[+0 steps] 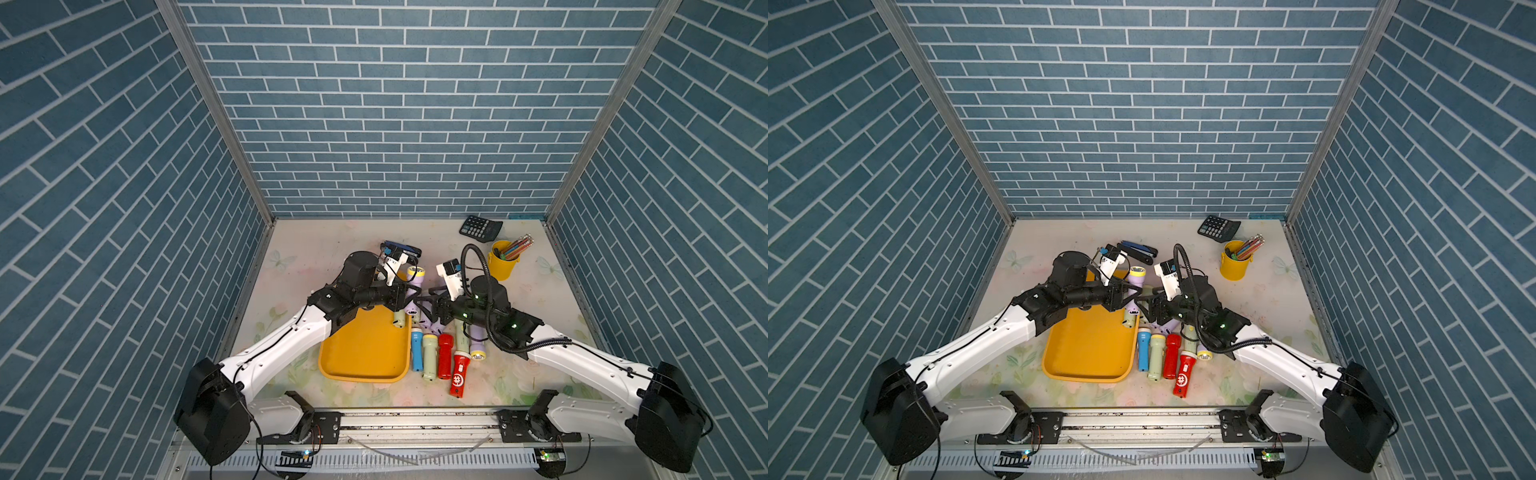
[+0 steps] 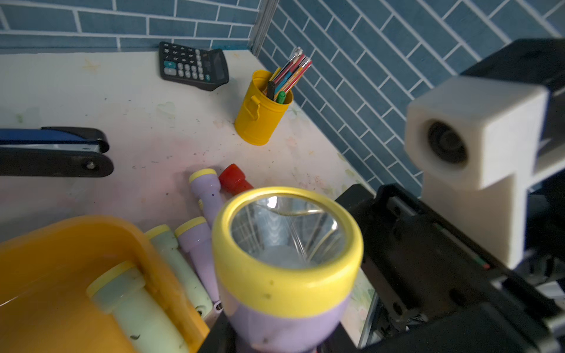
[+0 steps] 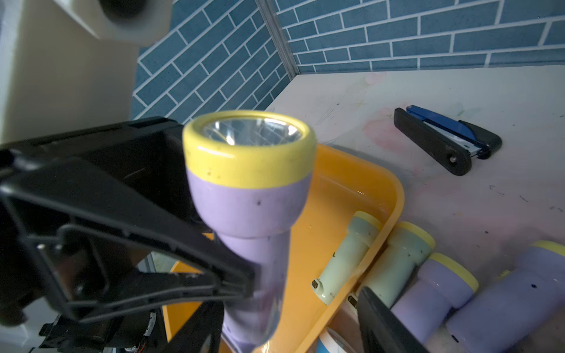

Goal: Put the flashlights into the storage boxes
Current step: Place the flashlight at the storage box.

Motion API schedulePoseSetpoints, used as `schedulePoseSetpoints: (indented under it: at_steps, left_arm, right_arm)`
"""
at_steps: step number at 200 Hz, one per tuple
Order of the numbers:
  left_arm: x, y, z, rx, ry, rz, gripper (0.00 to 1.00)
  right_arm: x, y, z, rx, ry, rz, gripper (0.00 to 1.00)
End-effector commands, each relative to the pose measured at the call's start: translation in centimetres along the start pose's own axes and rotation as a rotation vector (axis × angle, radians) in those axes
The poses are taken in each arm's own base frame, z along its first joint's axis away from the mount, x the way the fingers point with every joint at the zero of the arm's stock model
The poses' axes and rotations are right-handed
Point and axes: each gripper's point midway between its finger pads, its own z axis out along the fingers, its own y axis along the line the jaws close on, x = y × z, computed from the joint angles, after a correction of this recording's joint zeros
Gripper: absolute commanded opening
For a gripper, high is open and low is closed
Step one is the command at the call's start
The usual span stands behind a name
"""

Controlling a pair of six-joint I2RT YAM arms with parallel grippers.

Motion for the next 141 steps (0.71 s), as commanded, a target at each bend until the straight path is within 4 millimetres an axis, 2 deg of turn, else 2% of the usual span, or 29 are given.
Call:
schedulePoseSetpoints:
  at_steps: [1,31,59,123,141]
  left_arm:
    - [3.2,3.8,-0.7,-0.142,0.157,-0.078,0.29]
    - [6.2,8.0,-0.7,-0.227,0.302,-0.207,0.29]
    - [7.5,11.1,0.0,-0.279,0.337,-0.255,0.31]
    - [8.9,14.8,3.9,-0.291,0.418,-0.337,0.33]
    - [9.4,15.3,4.7,-0.285,0.435,-0.362,0.35]
  right_arm:
    - [0.6,-1.1,-0.6,0.032,0.016,0.050,0.70]
    - [1.0,-1.7,-0.5,0.052,0.035,0.065,0.70]
    - [1.5,-2.1,-0.2,0.061,0.057,0.078,0.71]
    - [2.3,-2.8,0.3,0.090,0.102,0.086,0.71]
    - [2.5,-3.1,0.2,0.108,0.117,0.079,0.71]
